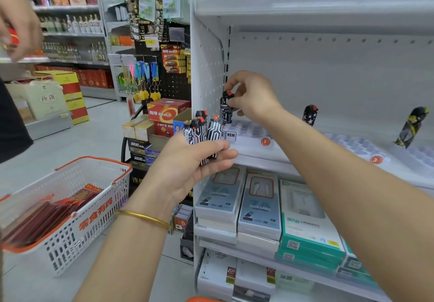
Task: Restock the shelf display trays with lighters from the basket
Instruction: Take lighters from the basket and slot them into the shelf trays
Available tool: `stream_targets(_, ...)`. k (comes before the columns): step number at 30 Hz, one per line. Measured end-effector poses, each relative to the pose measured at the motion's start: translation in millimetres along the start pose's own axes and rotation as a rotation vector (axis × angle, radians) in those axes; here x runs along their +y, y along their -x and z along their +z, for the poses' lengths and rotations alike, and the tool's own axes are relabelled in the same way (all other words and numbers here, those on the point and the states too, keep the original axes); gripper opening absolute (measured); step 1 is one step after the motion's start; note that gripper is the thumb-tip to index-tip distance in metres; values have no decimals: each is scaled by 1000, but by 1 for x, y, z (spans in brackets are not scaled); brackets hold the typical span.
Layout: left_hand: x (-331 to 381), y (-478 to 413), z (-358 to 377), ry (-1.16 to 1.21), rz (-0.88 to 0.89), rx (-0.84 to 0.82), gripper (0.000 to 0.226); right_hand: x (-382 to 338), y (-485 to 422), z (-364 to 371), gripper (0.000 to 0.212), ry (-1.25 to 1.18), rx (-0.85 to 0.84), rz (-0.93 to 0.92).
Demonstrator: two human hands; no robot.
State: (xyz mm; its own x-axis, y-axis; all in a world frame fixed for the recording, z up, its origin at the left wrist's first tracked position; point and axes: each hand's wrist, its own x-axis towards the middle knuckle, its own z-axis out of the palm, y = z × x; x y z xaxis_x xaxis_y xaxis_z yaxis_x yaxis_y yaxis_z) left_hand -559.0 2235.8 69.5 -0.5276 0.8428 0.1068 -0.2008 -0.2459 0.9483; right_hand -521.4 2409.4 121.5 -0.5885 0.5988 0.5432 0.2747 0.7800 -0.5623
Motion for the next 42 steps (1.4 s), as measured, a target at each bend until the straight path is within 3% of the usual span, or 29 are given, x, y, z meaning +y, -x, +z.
stream_targets(14, -3, 0, 0, 21, -6, -18, 4, 1, 1, 2, 18, 87, -81, -4)
stream_targets(22, -5, 1, 1, 63, -11, -50, 6, -3, 8, -4, 34, 205, -51, -37)
stream_targets(25, -6, 1, 2, 83, -1, -60, 6, -14, 26, -17, 27, 0, -27, -3)
stream_targets(28, -7, 1, 5, 80, 21, -65, 7, -24, 52, -32, 14, -264, -201, 90)
stream_targets(30, -7, 0, 6, 81, 32, -71, 12, -24, 64, -38, 18, -287, -321, 102)
stream_targets(33, -8, 1, 10, 86, 39, -84, 18, -20, 70, -40, 13, -289, -374, 96)
stream_targets(37, -8, 0, 11, 114, 18, -88, 20, -14, 66, -44, 11, -399, -335, 149)
stream_targets(40, -7, 0, 8, 80, 15, -62, 19, -10, 57, -47, 13, -575, -175, 225)
stream_targets(42, -6, 0, 7, 35, 13, -52, 15, -8, 47, -46, 14, -560, -81, 221)
